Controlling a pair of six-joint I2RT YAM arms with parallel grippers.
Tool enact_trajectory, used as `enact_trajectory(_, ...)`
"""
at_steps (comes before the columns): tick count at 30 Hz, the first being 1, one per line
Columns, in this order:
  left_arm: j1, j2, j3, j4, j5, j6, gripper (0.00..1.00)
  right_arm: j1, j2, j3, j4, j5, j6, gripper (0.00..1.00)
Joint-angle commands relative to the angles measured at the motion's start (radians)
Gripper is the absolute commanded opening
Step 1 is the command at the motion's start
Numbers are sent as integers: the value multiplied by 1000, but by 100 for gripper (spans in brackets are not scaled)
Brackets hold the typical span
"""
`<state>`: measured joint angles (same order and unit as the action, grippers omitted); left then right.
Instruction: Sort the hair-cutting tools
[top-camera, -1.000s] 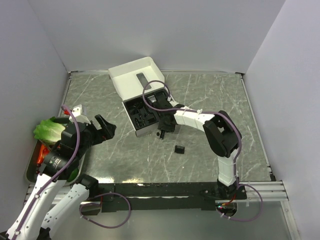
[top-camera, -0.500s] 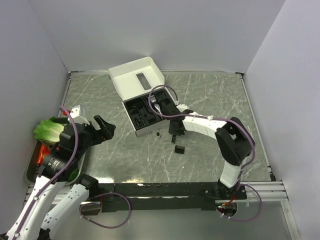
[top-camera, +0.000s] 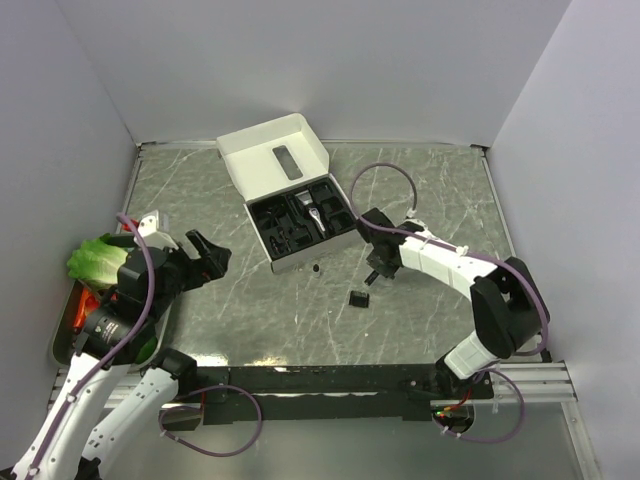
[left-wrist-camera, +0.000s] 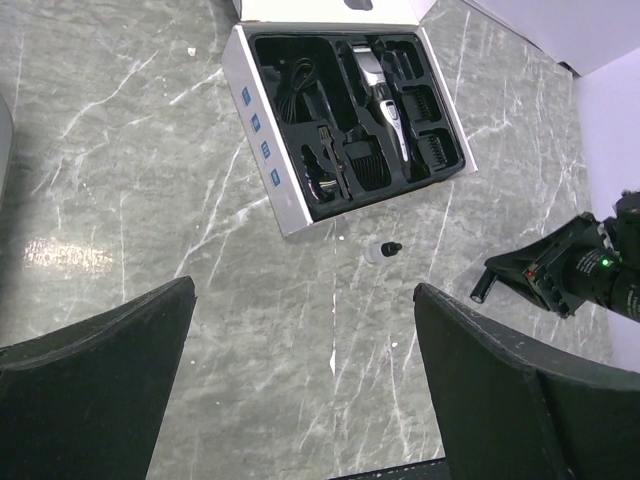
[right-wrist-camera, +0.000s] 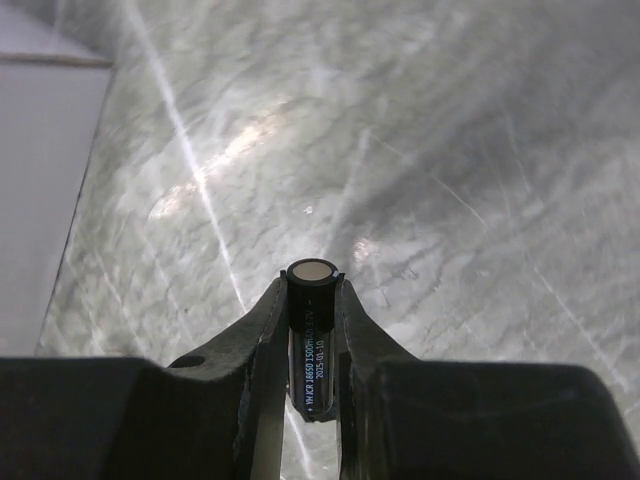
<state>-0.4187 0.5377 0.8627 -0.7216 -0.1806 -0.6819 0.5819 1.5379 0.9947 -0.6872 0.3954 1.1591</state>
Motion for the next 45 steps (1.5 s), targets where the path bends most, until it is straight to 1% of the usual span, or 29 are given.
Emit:
enact_trajectory(1, -2, -19, 9, 24, 10, -25, 97, 3, 22, 65, -176, 100, 299, 5)
enact_trajectory(2, -2, -24, 13, 21, 10, -25, 97, 4, 45, 82, -219, 115, 382, 5)
enact_trajectory(4, -2, -28, 22, 10, 7, -27, 97, 4, 65, 131, -318, 172, 457, 5)
enact_trajectory(5, -2, -34, 25, 8, 9, -27, 97, 1, 79, 145, -337, 187, 515, 5)
enact_trajectory(8, -2, -45, 33, -7, 10, -28, 97, -5, 103, 194, -403, 204, 600, 5)
enact_trajectory(11, -2, -59, 36, -16, 7, -28, 97, -13, 128, 222, -419, 178, 640, 7)
enact_trajectory(12, -2, -61, 36, -22, 4, -28, 97, -13, 134, 226, -416, 168, 649, 10)
enact_trajectory(14, -2, -70, 36, -27, 3, -28, 97, -14, 149, 225, -408, 143, 675, 13)
enact_trajectory(15, -2, -73, 36, -32, 3, -30, 97, -14, 152, 223, -391, 132, 679, 19)
enact_trajectory(17, -2, -81, 36, -36, 3, -31, 97, -14, 169, 225, -377, 115, 689, 26)
enact_trajectory(18, -2, -84, 36, -38, 3, -31, 97, -13, 177, 226, -361, 96, 692, 33)
enact_trajectory(21, -2, -87, 39, -42, 4, -31, 97, -13, 203, 222, -310, 57, 700, 48)
enact_trajectory(26, -2, -87, 61, -59, -5, -27, 97, -14, 211, 239, -293, 46, 694, 52)
enact_trajectory(30, -2, -85, 62, -58, 0, -27, 97, -1, 171, 266, -291, 69, 636, 53)
enact_trajectory(32, -2, -82, 59, -56, 9, -30, 97, 4, 128, 283, -276, 117, 524, 54)
enact_trajectory(33, -2, -82, 59, -56, 10, -30, 97, 4, 96, 288, -262, 132, 390, 54)
enact_trajectory(35, -2, -82, 61, -64, 15, -27, 97, 4, 58, 279, -148, 152, 187, 54)
enact_trajectory(36, -2, -87, 64, -65, 16, -25, 97, 4, 13, 265, -96, 145, -40, 55)
enact_trajectory(37, -2, -87, 67, -68, 16, -22, 97, 4, -8, 246, 26, 105, -155, 57)
enact_trajectory(38, -2, -88, 70, -75, 20, -19, 97, 4, -30, 204, 76, 76, -256, 60)
enact_trajectory(39, -2, -90, 78, -79, 23, -18, 97, 3, -66, 184, 125, 44, -456, 62)
enact_trajectory(40, -2, -88, 81, -84, 23, -16, 97, 4, -79, 165, 159, 8, -549, 64)
enact_trajectory(41, -2, -90, 81, -85, 24, -16, 97, 3, -88, 150, 190, -59, -635, 68)
enact_trajectory(42, -2, -93, 84, -87, 32, -16, 97, 1, -91, 148, 192, -90, -786, 71)
enact_trajectory(44, -2, -96, 82, -85, 36, -16, 97, 4, -79, 182, 134, -159, -902, 78)
enact_trajectory(45, -2, -99, 78, -81, 43, -16, 97, 3, -56, 196, 111, -185, -1005, 81)
